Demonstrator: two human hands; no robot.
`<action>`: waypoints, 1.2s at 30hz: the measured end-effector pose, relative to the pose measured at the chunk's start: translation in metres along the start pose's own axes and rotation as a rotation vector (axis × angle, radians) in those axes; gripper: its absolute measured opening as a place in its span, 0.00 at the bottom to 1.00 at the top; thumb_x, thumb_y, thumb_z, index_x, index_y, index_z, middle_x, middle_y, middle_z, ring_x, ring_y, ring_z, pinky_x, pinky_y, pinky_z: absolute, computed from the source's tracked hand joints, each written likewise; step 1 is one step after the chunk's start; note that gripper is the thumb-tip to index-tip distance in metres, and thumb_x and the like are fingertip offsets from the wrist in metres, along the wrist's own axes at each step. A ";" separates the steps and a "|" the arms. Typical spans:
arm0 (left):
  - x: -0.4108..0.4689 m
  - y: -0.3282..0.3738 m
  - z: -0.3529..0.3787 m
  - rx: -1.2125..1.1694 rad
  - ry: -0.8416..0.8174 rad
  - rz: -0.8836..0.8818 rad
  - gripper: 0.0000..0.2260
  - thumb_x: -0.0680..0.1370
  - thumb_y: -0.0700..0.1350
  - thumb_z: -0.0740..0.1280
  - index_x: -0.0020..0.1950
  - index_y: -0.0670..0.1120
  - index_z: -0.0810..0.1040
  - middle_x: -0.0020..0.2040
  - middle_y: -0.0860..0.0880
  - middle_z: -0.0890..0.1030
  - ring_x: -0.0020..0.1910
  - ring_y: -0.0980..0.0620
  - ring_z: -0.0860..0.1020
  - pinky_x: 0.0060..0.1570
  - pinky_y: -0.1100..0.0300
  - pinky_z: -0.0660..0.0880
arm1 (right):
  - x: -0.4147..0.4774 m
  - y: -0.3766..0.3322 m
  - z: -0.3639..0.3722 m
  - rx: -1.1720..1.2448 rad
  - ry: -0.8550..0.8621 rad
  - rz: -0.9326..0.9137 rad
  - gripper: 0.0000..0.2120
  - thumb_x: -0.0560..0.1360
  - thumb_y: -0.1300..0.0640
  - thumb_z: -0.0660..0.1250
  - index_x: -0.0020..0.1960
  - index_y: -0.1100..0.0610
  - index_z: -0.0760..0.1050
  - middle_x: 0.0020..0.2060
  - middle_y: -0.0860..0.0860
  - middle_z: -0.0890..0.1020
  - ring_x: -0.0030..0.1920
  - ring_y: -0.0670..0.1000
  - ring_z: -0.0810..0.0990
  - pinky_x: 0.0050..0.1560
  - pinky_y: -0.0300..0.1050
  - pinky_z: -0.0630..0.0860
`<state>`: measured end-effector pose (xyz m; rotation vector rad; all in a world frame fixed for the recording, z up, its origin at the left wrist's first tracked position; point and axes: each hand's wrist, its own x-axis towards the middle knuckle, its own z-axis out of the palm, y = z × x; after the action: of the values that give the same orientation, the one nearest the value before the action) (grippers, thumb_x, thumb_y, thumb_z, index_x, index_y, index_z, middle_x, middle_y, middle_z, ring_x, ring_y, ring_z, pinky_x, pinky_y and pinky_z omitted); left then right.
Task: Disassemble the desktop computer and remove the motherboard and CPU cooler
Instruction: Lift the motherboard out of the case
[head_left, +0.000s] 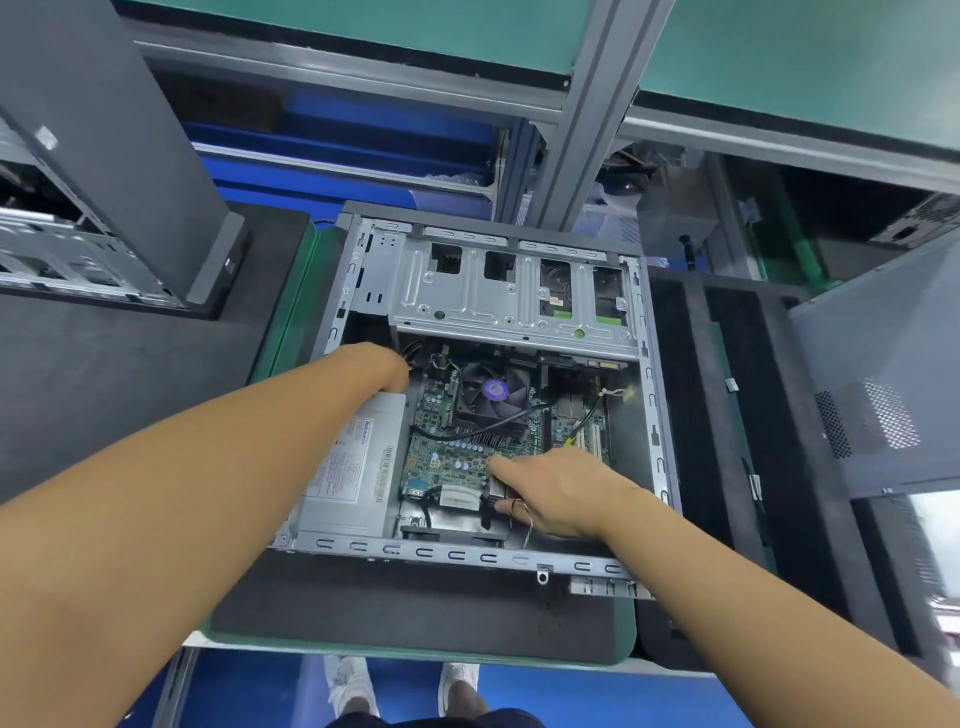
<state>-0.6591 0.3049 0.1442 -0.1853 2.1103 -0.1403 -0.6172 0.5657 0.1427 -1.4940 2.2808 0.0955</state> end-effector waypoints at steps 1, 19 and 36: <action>-0.001 -0.001 0.001 -0.013 0.013 0.002 0.16 0.83 0.39 0.56 0.68 0.36 0.73 0.58 0.41 0.77 0.47 0.48 0.71 0.48 0.59 0.71 | -0.001 0.000 0.000 0.032 0.014 0.015 0.13 0.82 0.43 0.55 0.55 0.52 0.62 0.44 0.52 0.80 0.39 0.60 0.78 0.36 0.49 0.66; -0.035 -0.002 0.000 -0.393 0.212 0.190 0.22 0.85 0.51 0.52 0.72 0.38 0.69 0.74 0.40 0.69 0.70 0.42 0.70 0.69 0.50 0.66 | -0.018 -0.003 -0.007 0.096 0.289 0.107 0.17 0.77 0.37 0.44 0.52 0.48 0.61 0.41 0.47 0.80 0.39 0.56 0.78 0.36 0.47 0.64; -0.060 0.006 0.009 -0.570 0.304 0.104 0.18 0.83 0.47 0.54 0.58 0.36 0.78 0.57 0.34 0.78 0.46 0.46 0.78 0.47 0.54 0.73 | -0.020 -0.011 -0.023 0.182 0.452 0.348 0.30 0.73 0.26 0.41 0.50 0.47 0.70 0.31 0.43 0.70 0.37 0.53 0.79 0.37 0.46 0.63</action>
<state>-0.6211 0.3215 0.1887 -0.4102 2.4110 0.5329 -0.6074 0.5720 0.1734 -1.0958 2.7988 -0.3777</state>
